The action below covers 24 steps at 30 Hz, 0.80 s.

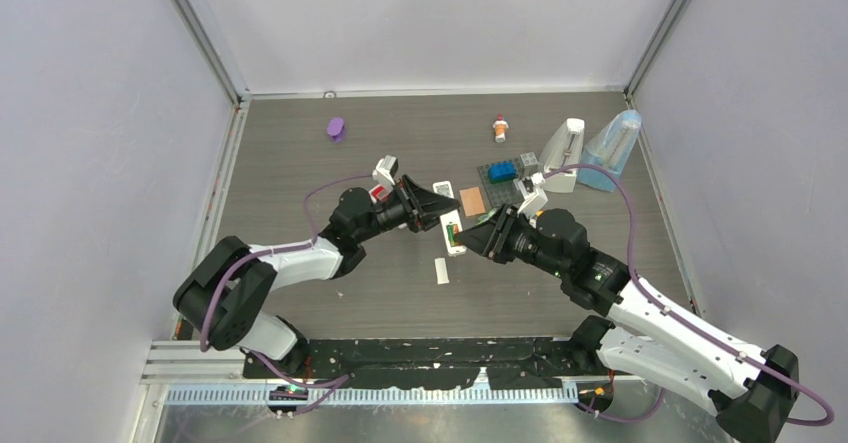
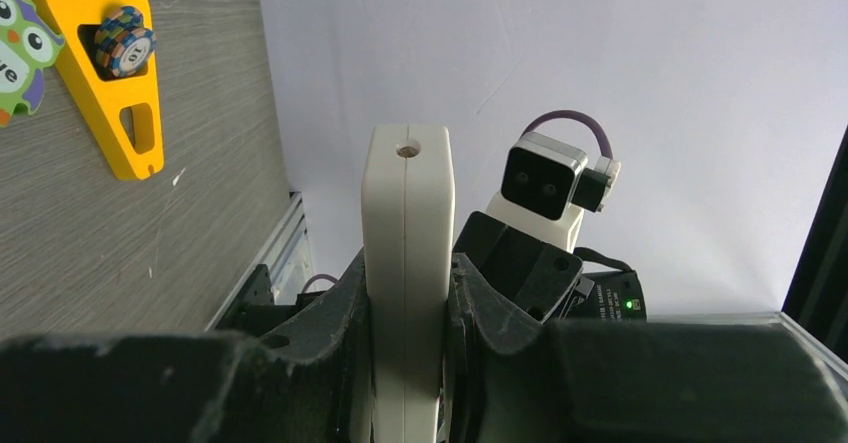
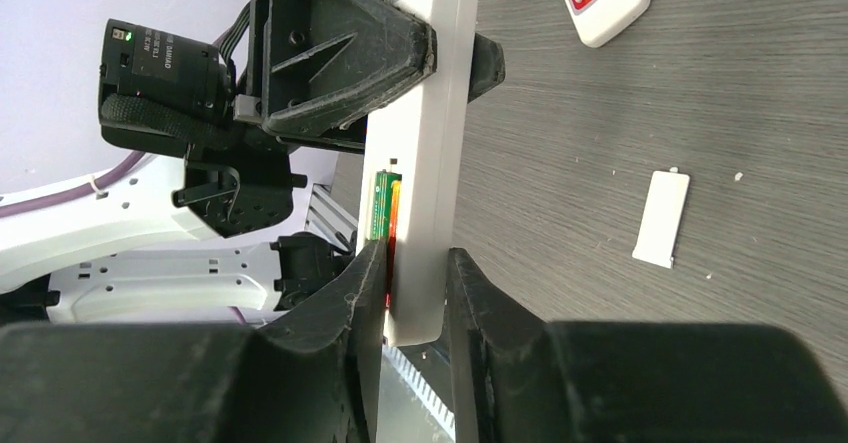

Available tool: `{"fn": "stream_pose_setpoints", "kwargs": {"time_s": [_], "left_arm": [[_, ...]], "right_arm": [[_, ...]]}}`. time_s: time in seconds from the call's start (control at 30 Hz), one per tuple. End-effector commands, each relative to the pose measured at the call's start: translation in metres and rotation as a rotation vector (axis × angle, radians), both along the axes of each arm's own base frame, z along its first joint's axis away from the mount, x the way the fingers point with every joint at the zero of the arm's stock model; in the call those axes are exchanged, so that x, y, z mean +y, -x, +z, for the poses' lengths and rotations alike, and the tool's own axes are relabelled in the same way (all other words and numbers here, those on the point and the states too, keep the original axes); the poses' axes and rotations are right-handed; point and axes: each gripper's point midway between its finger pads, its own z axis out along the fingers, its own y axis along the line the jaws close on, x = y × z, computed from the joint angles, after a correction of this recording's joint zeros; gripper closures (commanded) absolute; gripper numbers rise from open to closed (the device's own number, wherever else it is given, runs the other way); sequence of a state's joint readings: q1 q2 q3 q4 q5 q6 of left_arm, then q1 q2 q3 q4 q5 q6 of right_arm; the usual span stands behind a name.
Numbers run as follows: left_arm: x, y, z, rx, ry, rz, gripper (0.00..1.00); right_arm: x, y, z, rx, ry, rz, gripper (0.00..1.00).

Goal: Load the batteries into the remote control

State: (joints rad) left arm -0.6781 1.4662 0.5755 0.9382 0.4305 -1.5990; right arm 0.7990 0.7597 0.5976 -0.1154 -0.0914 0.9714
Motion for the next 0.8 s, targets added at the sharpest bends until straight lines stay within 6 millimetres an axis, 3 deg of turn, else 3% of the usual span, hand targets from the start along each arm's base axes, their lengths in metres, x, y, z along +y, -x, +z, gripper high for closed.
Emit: {"fn": "stream_pose_setpoints", "kwargs": {"time_s": [0.0, 0.1, 0.17, 0.23, 0.3, 0.43, 0.67, 0.77], "left_arm": [[-0.002, 0.001, 0.023, -0.039, 0.070, -0.021, 1.00], [-0.002, 0.000, 0.024, -0.048, 0.063, -0.017, 1.00], [-0.002, 0.000, 0.023, -0.058, 0.050, -0.016, 1.00], [-0.001, 0.001, 0.022, -0.076, 0.029, -0.011, 1.00], [0.002, 0.000, 0.020, -0.101, 0.000, -0.001, 1.00], [0.012, 0.002, 0.021, -0.180, -0.066, 0.023, 1.00], [0.040, -0.001, 0.016, -0.274, -0.245, 0.111, 1.00], [0.051, -0.002, 0.013, -0.279, -0.306, 0.154, 1.00]], "right_arm": [[0.003, 0.000, 0.013, -0.038, 0.002, 0.025, 0.94], [0.004, -0.001, 0.014, -0.038, -0.001, 0.025, 0.95], [0.003, -0.002, 0.014, -0.036, -0.002, 0.017, 0.86], [0.002, -0.002, 0.017, -0.037, -0.003, 0.009, 0.57], [0.000, -0.003, 0.022, -0.051, -0.009, -0.002, 0.40], [-0.005, -0.005, 0.036, -0.099, -0.018, -0.020, 0.20], [-0.008, -0.018, 0.037, -0.164, 0.143, -0.017, 0.16], [0.006, -0.020, 0.033, -0.184, 0.230, 0.041, 0.16]]}}
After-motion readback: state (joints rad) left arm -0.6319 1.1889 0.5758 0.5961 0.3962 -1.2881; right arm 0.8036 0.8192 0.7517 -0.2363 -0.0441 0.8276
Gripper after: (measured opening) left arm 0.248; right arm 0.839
